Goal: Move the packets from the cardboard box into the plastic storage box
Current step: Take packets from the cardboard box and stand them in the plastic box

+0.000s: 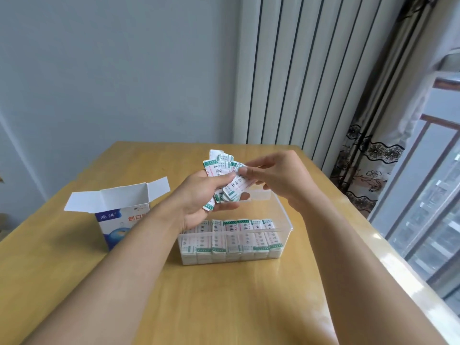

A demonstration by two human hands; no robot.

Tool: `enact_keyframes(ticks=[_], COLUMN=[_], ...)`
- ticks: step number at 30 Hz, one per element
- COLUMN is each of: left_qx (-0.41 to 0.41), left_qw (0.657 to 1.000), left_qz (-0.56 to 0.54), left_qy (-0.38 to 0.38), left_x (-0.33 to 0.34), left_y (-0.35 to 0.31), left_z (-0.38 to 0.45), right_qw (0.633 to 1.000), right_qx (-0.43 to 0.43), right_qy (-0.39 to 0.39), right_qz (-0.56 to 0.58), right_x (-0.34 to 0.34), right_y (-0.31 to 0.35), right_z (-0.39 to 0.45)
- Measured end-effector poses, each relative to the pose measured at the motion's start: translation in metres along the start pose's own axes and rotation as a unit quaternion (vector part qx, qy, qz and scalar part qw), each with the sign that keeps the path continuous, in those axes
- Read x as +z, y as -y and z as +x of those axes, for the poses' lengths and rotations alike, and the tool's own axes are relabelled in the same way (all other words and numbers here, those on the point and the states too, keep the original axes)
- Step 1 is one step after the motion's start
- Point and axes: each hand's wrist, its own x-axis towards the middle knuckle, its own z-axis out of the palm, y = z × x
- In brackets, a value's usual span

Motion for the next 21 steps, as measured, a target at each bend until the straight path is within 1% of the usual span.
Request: enact_keyframes(ticks=[3, 5, 8, 13, 15, 18, 21], left_qx=[-0.004, -0.005, 0.001, 0.002, 0.0, 0.003, 0.011], left_qw=[1.0, 1.0, 1.0, 1.0, 1.0, 1.0, 0.999], left_qz=[-0.005, -0.001, 0.005, 0.001, -0.003, -0.009, -0.017], left_qy=[-0.001, 0.0, -0.002, 0.0, 0.006, 0.0, -0.025], left_x=[-0.002, -0.002, -0.003, -0.007, -0.007, -0.008, -0.007], left_y=[0.0, -0.002, 0.0, 0.001, 0.002, 0.004, 0.005], left_z=[0.0, 0.001, 0.002, 0.006, 0.007, 0.009, 0.01], right_qw=[0.999, 0.997, 0.994, 0.997, 0.997, 0.995, 0.986], right_qx=[0.004, 0.007, 0.018, 0.025, 0.025, 0.024, 0.036], right_qy=[-0.036, -0.045, -0.015, 0.011, 0.01, 0.0, -0.002], right_qz=[0.034, 0.062, 0.106, 0.065, 0.065, 0.099, 0.16], right_x=[0.003, 0.003, 0.004, 0.007, 0.008, 0.007, 0.006], right_y=[0.001, 0.002, 0.003, 0.0, -0.001, 0.0, 0.004], right_z=[-0.001, -0.002, -0.002, 0.0, 0.001, 0.001, -0.001])
